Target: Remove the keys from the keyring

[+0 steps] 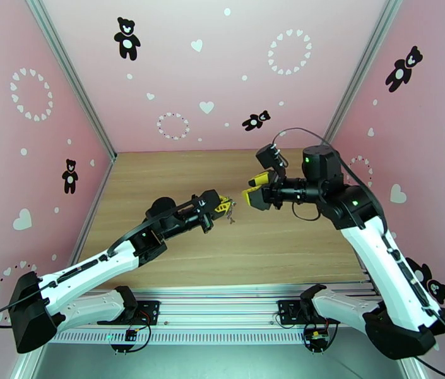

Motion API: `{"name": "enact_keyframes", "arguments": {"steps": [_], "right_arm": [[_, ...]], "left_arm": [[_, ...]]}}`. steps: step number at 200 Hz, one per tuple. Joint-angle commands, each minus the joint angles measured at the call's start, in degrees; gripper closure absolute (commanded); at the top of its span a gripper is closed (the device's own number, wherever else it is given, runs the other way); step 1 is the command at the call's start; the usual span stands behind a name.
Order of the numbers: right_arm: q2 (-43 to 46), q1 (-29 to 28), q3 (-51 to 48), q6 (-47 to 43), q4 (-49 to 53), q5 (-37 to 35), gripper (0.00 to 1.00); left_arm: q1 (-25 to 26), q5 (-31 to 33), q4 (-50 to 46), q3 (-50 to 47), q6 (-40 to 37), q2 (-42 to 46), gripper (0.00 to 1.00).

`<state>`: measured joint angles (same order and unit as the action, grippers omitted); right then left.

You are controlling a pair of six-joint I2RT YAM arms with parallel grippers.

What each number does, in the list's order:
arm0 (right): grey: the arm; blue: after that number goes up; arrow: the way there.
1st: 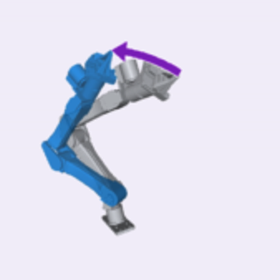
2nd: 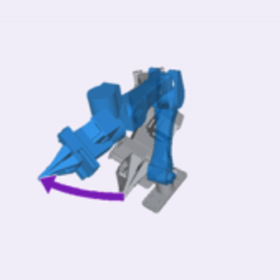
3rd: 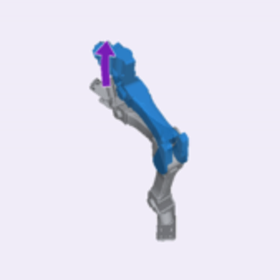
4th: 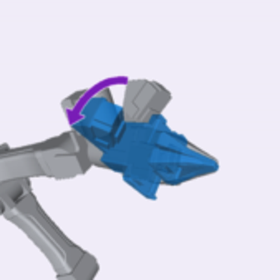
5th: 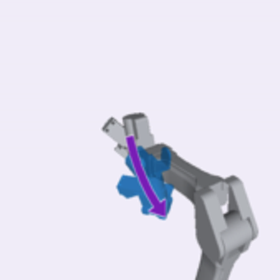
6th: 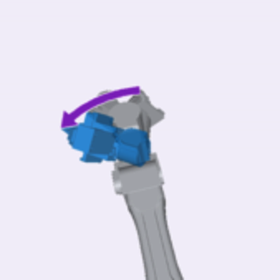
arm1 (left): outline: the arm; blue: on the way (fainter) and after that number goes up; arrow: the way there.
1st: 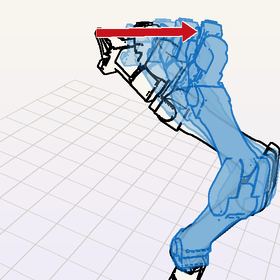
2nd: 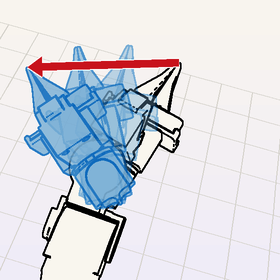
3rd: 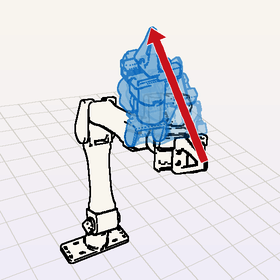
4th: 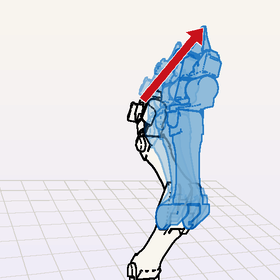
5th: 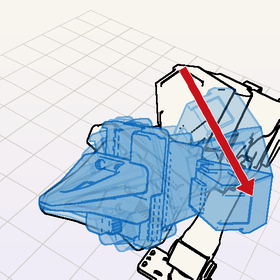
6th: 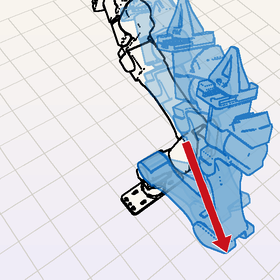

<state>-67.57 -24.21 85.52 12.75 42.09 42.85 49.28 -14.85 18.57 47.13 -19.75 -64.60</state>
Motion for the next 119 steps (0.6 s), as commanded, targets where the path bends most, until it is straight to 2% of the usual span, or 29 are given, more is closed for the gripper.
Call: {"name": "enact_keyframes", "arguments": {"steps": [1, 31, 51, 81, 119], "right_arm": [[-2.13, 1.25, -2.89, 14.29, -8.29, 5.91, 0.40], [-2.23, 1.18, -6.60, 15.46, -11.60, 7.50, 0.34], [-1.51, 1.31, -10.41, 16.22, -15.87, 8.89, 0.23], [-2.07, 1.19, -13.80, 20.46, -21.90, 12.98, 0.18], [-0.81, -0.93, -16.32, 23.38, -24.20, 13.99, 0.12]], "left_arm": [[-0.30, -1.64, -0.23, 1.66, -1.61, 0.80, 1.00], [-0.32, -1.85, -0.36, 1.64, -3.19, -0.17, 1.00], [-0.41, -3.18, -3.61, 2.62, -5.75, -0.30, 1.00], [-0.76, -8.03, -11.84, 5.78, -9.51, -0.49, 1.00], [-0.97, -9.02, -11.86, 7.13, -10.74, -2.46, 1.00]]}}
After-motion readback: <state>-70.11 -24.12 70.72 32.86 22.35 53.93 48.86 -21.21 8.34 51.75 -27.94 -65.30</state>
